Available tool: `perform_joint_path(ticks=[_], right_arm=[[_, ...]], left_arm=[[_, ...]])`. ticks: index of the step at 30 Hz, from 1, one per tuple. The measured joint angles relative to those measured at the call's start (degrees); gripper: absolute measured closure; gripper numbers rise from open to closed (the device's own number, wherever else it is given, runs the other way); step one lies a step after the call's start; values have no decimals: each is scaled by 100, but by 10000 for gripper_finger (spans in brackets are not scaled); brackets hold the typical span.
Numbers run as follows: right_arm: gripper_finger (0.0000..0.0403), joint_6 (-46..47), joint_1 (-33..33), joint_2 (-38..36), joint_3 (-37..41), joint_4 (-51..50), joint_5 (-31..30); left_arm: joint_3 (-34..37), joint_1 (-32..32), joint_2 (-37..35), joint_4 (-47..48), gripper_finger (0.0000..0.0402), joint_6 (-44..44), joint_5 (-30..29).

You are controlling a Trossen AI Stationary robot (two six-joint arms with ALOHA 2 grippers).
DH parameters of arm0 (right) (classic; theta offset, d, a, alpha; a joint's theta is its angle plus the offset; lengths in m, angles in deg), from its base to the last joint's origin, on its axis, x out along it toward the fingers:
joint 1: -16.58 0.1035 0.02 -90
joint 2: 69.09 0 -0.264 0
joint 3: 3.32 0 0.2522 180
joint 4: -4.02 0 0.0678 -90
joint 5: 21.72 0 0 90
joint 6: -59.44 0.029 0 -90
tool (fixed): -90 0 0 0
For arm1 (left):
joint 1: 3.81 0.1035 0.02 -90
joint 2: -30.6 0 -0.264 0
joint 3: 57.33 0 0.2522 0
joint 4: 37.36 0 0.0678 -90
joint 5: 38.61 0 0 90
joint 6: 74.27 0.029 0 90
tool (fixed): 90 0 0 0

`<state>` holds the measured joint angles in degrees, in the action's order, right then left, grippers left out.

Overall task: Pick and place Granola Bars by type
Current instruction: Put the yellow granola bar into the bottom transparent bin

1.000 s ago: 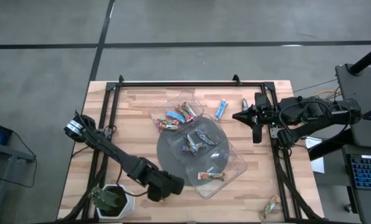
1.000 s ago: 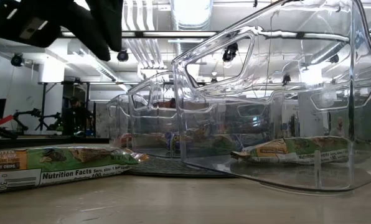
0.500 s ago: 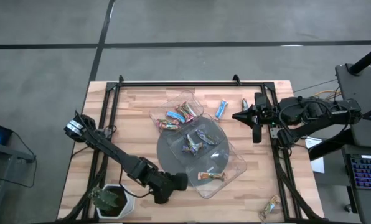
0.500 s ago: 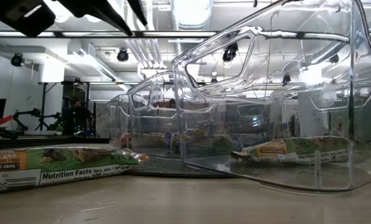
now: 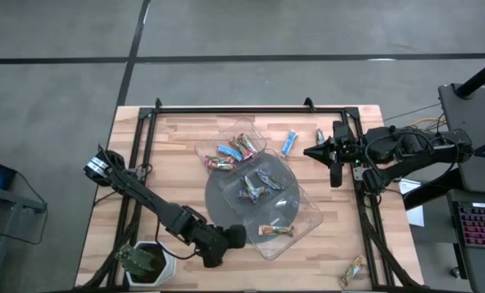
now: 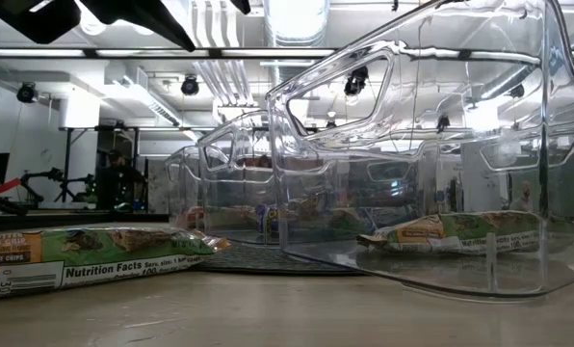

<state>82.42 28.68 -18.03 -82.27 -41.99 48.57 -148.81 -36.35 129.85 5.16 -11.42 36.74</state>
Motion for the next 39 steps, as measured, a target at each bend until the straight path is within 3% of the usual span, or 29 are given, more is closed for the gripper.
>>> perform_joint_path(ticks=[11,21,25,29,34,39], right_arm=[[394,0,0,0,0,-2,4],[394,0,0,0,0,-2,6],[394,-1,0,0,0,-2,7],[394,-2,0,0,0,-4,7],[394,-33,0,0,0,-9,12],[394,-96,0,0,0,-15,17]], left_arm=[[11,-24,93,220,255,-314,129],[20,-41,413,956,255,310,431],[20,-36,424,917,255,31,431],[-48,16,424,826,255,-1878,452],[-180,111,410,820,255,-5464,521],[-210,121,383,802,255,-8753,1033]])
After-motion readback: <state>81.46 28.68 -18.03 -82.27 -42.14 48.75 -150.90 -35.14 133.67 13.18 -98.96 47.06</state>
